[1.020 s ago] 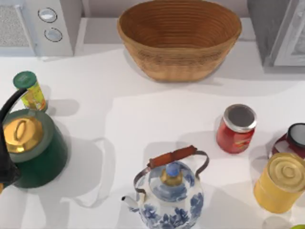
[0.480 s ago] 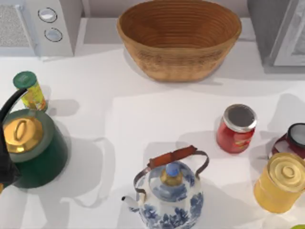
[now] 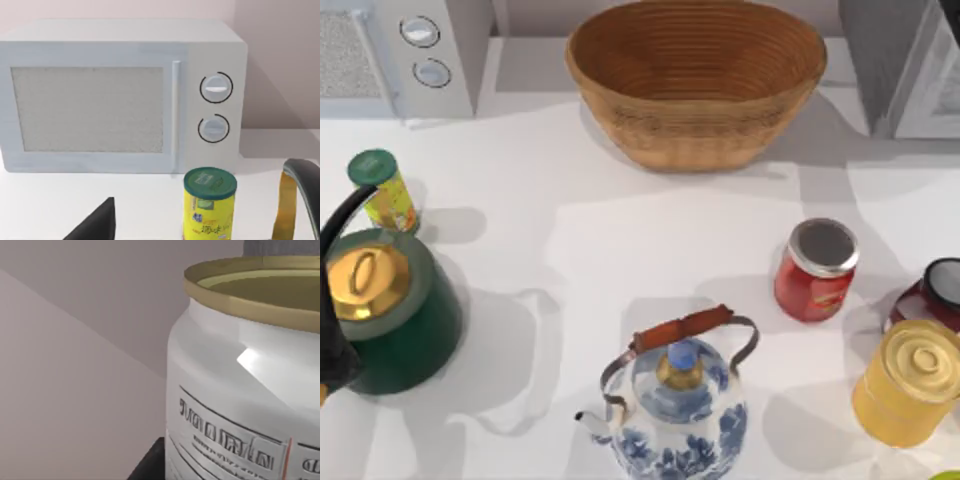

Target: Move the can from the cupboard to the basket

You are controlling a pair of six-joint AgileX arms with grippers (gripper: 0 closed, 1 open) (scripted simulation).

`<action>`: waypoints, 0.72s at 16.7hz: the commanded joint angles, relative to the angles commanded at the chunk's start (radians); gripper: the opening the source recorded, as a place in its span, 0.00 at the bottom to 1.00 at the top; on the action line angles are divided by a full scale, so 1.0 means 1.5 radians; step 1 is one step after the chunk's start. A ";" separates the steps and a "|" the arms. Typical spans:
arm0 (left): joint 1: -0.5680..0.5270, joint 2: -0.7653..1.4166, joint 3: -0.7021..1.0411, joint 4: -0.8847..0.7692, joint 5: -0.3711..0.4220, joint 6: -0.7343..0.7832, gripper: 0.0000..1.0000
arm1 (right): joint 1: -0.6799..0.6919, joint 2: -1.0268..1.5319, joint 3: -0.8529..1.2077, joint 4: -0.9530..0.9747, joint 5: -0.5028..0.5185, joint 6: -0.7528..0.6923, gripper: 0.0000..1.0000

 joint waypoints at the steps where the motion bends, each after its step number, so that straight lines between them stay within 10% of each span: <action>1: 0.000 0.000 0.000 0.000 0.000 0.000 1.00 | 0.019 0.068 0.046 0.019 0.019 0.000 0.00; 12: 0.000 0.000 0.000 0.000 0.000 0.000 1.00 | 0.131 0.461 0.314 0.129 0.136 0.001 0.00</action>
